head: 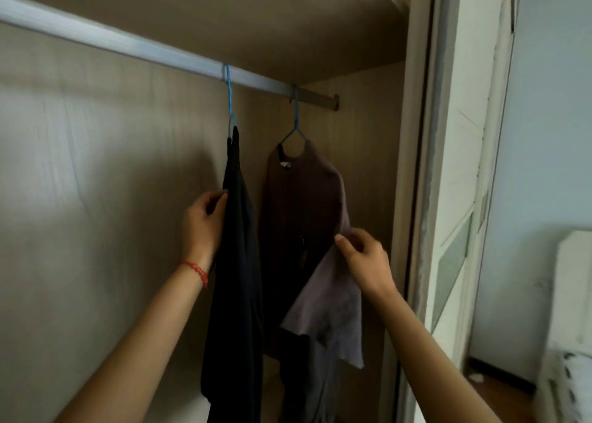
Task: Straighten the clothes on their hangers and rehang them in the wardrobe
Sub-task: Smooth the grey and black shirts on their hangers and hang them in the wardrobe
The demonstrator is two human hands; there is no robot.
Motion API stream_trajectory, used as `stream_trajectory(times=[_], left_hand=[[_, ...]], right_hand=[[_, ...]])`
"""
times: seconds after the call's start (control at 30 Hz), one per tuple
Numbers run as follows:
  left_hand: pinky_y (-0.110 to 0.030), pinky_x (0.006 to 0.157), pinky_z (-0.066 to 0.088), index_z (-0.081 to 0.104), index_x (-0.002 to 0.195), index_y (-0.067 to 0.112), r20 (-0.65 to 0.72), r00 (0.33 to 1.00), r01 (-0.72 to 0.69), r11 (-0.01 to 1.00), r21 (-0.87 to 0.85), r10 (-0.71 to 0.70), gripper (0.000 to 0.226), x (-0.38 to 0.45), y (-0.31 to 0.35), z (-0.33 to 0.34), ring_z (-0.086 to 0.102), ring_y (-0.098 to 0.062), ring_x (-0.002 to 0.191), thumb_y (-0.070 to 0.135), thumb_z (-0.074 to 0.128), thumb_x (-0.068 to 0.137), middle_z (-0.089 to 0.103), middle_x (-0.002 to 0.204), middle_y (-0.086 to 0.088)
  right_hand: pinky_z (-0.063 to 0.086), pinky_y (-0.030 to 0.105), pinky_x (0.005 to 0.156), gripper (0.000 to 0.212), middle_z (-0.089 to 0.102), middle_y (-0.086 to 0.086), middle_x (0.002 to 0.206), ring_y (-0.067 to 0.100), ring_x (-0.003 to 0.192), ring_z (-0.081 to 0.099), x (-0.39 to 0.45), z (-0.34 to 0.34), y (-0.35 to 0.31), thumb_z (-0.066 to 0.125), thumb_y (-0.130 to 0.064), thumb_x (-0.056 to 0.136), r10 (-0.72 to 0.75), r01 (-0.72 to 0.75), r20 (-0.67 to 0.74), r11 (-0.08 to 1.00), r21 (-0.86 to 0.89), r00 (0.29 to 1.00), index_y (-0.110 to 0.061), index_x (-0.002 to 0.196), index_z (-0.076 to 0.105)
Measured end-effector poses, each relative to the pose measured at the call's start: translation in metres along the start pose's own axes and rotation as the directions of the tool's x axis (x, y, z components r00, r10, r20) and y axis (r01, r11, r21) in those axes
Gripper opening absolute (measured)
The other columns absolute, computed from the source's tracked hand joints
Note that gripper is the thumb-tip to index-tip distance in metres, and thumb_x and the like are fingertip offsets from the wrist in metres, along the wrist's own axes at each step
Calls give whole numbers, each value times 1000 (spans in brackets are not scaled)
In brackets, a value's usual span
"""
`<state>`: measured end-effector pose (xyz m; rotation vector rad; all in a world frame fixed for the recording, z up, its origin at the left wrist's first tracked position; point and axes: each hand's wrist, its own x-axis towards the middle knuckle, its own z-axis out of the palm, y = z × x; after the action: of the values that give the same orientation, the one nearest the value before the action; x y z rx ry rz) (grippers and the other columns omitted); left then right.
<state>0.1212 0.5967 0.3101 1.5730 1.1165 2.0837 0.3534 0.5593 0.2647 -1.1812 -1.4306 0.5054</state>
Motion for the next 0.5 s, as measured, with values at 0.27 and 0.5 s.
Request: stream_trajectory(times=[0.27, 0.5], left_hand=[[-12, 61, 42, 67, 62, 20, 52, 809, 580, 810, 84, -585, 44, -150, -107, -51, 53, 7, 47, 6, 38, 92, 57, 54, 10], [-32, 94, 40, 65, 106, 2, -4, 581, 670, 475, 571, -814, 22, -323, -171, -78, 57, -29, 111, 9, 51, 90, 62, 114, -11]], right_hand=[[45, 8, 63, 18, 65, 1, 95, 10, 83, 61, -122, 20, 126, 56, -15, 90, 323, -307, 101, 940, -146, 941, -15, 107, 61], [44, 27, 81, 31, 65, 12, 117, 29, 111, 59, -202, 36, 258, 51, -19, 89, 677, -444, 375, 715, -541, 634, -8, 116, 62]])
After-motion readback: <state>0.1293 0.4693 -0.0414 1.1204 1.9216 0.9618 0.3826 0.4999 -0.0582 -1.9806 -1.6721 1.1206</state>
